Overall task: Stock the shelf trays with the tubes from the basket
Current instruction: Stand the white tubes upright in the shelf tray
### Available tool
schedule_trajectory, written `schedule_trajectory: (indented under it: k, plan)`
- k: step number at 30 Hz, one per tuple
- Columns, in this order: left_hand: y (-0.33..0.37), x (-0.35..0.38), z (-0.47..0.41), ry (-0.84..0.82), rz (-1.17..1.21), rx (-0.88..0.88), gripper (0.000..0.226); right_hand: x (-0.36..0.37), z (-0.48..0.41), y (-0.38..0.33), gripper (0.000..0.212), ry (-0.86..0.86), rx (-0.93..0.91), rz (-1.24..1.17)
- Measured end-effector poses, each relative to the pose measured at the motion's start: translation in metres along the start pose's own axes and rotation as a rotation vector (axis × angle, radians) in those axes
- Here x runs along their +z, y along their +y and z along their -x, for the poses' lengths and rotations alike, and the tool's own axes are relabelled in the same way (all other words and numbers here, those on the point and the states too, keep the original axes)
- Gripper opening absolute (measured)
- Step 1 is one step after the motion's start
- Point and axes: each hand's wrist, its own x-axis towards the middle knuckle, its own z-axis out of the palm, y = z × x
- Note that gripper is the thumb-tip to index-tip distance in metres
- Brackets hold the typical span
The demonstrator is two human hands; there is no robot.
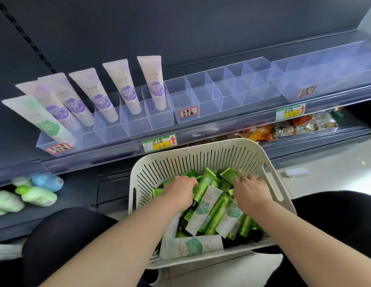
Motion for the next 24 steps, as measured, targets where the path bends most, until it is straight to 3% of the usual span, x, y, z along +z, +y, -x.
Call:
schedule_trajectory:
  k: [4,7,10,13,19,21,24]
  plan:
    - [0.032,0.005,-0.018,-0.131,-0.1,0.153,0.062,0.006,0.003,0.002,0.035,-0.099,0.045,-0.049]
    - [0.046,0.009,-0.027,-0.17,-0.222,0.264,0.06,0.006,0.002,0.007,0.036,-0.048,0.055,-0.211]
    - [0.047,0.01,-0.034,-0.161,-0.303,0.258,0.058,0.002,-0.001,0.013,0.053,0.022,0.057,-0.46]
    - [0.04,0.009,-0.038,-0.2,-0.309,0.238,0.054,-0.007,-0.003,0.015,0.054,0.044,0.033,-0.584]
    - [0.031,0.013,-0.044,-0.344,-0.275,0.221,0.097,-0.011,0.004,0.017,0.043,0.11,-0.028,-0.614]
    - [0.035,0.013,-0.044,-0.297,-0.285,0.254,0.087,-0.01,0.006,0.018,0.042,0.13,-0.04,-0.609]
    - [0.04,0.005,-0.04,-0.133,-0.337,0.312,0.05,-0.014,0.008,0.019,0.039,0.111,-0.047,-0.646]
